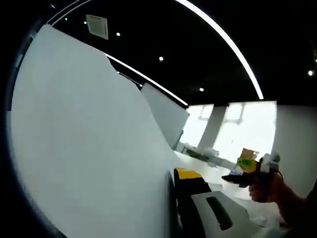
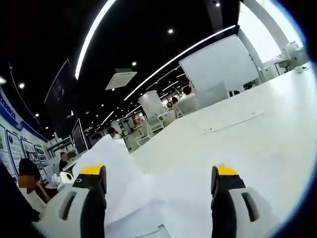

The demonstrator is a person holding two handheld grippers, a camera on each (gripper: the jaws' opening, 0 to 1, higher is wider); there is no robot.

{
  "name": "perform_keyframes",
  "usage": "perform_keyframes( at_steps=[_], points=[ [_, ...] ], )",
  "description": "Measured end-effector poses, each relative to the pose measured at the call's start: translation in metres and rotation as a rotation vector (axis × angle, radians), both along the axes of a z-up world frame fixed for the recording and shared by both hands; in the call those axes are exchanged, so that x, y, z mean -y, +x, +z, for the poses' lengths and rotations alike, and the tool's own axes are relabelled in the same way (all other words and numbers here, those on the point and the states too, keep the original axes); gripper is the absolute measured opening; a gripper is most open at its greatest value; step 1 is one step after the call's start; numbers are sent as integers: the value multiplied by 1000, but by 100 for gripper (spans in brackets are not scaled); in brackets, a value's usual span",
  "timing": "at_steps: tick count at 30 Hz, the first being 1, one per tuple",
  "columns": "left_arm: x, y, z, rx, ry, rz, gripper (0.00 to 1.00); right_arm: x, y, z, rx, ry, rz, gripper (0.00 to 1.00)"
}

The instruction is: Organize the stack of printing papers by aligning and flattening the scattered papers on the table

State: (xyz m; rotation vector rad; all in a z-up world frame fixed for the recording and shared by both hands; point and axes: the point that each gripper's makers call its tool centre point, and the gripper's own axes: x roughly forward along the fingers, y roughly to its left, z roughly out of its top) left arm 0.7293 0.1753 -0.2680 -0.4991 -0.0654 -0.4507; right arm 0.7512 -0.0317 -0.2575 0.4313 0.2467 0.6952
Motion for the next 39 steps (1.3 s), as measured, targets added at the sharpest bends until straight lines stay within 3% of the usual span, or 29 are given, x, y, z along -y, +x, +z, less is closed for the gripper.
perform_keyframes(
  at_steps=[39],
  points=[
    [-1, 1, -1, -3, 0, 1, 11, 21, 11, -20, -35, -48, -40, 86]
  ],
)
